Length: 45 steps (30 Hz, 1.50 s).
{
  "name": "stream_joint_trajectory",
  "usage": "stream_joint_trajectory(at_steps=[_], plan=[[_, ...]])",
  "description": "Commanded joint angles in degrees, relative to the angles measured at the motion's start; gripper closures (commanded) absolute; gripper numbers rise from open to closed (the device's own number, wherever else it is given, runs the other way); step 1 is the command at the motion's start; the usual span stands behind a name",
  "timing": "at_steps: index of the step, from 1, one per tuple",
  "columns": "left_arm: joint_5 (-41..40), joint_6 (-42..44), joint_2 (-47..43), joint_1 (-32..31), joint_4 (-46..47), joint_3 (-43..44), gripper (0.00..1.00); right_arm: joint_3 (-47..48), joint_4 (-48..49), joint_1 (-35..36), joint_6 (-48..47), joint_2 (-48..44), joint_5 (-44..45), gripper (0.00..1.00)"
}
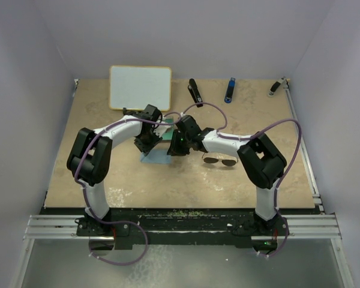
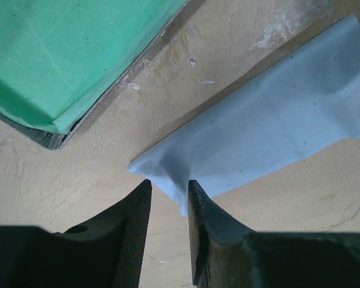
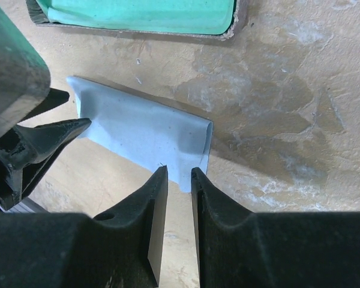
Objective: Organize the sunglasses
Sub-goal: Pick up the glasses cleaning cloth from the center of the board.
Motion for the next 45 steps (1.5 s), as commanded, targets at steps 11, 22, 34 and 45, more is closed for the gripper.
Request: stream_joint_trajectory(at_steps=[11, 22, 34, 45], plan=[[-1.04, -0.64, -0.96, 0.29, 1.33, -0.52, 0.66, 6.4, -1.1, 2.24, -2.53, 3.83, -1.21, 0.99], [-2.31, -0.16, -0.9, 0.29, 1.92, -2.19, 0.66, 0.76, 0.05, 2.29, -1.96, 3.16, -1.91, 1.0], [-2.99, -0.15, -4.79, 0.37, 0.85, -3.0, 0.66, -0.1, -4.4, 2.18, -2.36, -4.9, 3.07, 0.68], [-4.23, 0.05, -10.32, 1.64, 0.5, -2.67, 0.65, 3.9, -6.76, -0.78, -5.18, -1.53, 6.47, 0.63]])
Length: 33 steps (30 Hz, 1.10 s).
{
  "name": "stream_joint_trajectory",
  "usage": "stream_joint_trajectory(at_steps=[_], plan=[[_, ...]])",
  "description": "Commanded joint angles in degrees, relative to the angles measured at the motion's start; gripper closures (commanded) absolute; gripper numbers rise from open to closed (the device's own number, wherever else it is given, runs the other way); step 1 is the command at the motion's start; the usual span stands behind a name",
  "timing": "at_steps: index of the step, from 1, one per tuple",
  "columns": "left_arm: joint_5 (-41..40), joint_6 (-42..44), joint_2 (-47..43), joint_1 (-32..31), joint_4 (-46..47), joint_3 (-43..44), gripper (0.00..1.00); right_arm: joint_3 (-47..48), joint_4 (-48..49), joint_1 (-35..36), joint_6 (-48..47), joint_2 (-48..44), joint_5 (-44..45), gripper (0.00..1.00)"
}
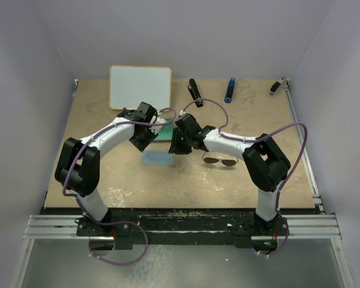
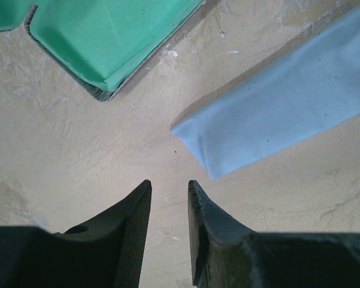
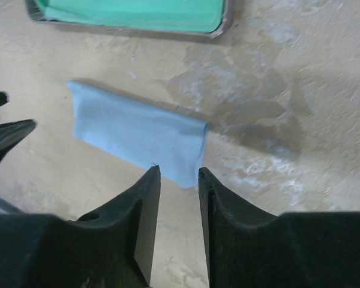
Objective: Organize the sunglasses
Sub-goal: Pick up the glasses cleaning cloth from the center of the board.
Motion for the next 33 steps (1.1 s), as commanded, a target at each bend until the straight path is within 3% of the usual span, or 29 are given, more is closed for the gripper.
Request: stream_joint_trajectory(at_steps=[1, 5, 8, 33], plan=[[-0.64, -0.16, -1.73, 1.87, 0.69, 0.17, 0.65, 3.13, -1.33, -2.18, -2.44, 2.86, 1.61, 0.61], [2.2, -0.77, -1.75, 5.09, 2.22, 0.08, 0.61, 4.3, -0.62, -3.02, -3.88, 4.72, 0.05, 0.57], [4.75, -0.96, -1.64, 7.11, 2.39, 0.47, 0.46, 5.7, -0.4, -2.96, -4.69, 6.03, -1.77, 0.55], [26.44, 2.3, 2.65, 10.82, 1.83, 2.94, 0.44, 0.05, 7.72, -2.85, -5.64, 7.28, -8.44, 0.62]])
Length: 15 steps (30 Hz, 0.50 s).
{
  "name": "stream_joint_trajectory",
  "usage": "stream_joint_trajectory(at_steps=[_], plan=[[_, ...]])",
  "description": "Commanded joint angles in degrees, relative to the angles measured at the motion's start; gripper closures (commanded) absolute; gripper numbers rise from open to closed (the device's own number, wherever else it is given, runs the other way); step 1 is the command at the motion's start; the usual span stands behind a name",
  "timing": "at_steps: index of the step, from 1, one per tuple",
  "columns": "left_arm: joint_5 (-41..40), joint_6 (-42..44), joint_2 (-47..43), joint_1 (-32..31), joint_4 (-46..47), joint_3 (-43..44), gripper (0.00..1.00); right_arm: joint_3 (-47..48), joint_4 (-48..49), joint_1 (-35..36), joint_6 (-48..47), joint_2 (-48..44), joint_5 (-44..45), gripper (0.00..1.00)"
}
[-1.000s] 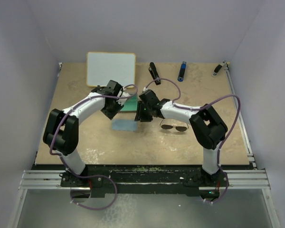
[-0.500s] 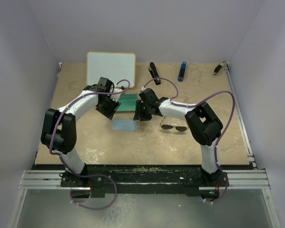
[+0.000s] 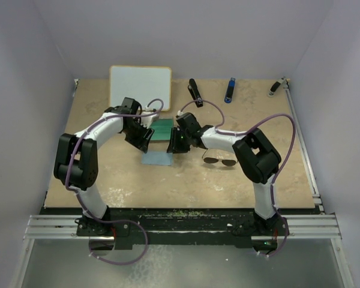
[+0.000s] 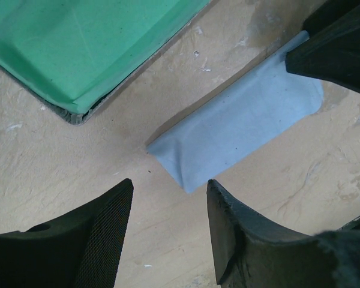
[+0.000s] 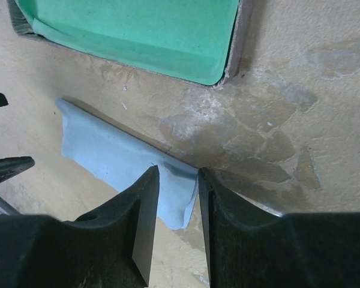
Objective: Organize the sunglasses
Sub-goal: Pick up the glasses cleaning cloth from the center of the board.
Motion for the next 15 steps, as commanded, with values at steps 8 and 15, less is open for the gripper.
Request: stream_joint_trajectory(at_steps=[8, 15], plan=[[6.33, 3.69, 3.43, 1.07, 1.6, 1.54, 0.43, -3.43, 3.01, 0.23, -0.9, -1.9, -2.46, 0.61], [3.96, 3.87, 3.06, 1.54, 2.84, 0.71, 0.43, -5.09, 3.4, 0.2, -0.51, -2.93, -2.98, 0.61]])
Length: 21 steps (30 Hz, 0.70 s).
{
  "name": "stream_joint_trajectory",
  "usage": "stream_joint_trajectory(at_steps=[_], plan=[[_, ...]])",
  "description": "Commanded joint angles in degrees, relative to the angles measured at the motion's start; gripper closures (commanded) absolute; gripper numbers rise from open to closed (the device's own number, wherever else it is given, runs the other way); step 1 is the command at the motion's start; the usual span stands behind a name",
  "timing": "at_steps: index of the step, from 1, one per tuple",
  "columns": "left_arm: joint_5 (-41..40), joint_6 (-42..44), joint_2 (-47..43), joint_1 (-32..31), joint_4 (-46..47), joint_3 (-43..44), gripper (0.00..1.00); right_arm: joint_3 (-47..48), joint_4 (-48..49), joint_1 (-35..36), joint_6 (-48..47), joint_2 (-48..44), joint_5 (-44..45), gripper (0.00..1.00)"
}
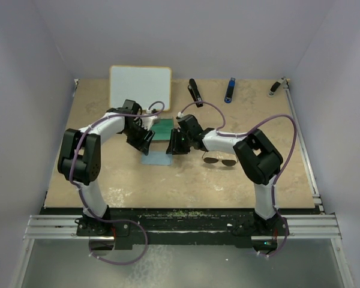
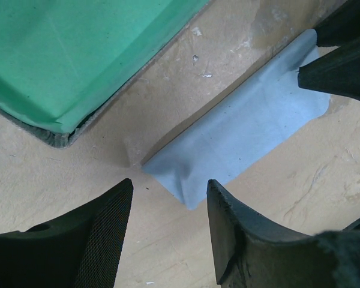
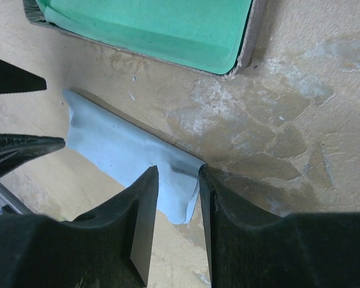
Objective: Organize the sunglasses
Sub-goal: Pick up the glasses cleaning cloth from the center of the board.
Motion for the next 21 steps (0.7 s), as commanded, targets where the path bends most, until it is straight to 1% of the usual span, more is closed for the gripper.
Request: stream_joint_trajectory(at_steps=[1, 14, 21], plan=[[-0.28, 1.63, -1.07, 0.69, 2.47, 0.49, 0.43, -1.44, -2.04, 0.25, -0.68, -1.62, -0.48, 0.61], [-3.46, 4.35, 0.54, 0.79, 6.1, -0.95, 0.44, 0.14, -2.6, 0.25, -1.84, -0.05, 0.3, 0.62], [-1.94, 5.39, 2.73, 0.79, 6.34, -1.21, 0.47, 0.23, -3.67, 0.23, -1.85, -0.28, 1.33, 0.63]])
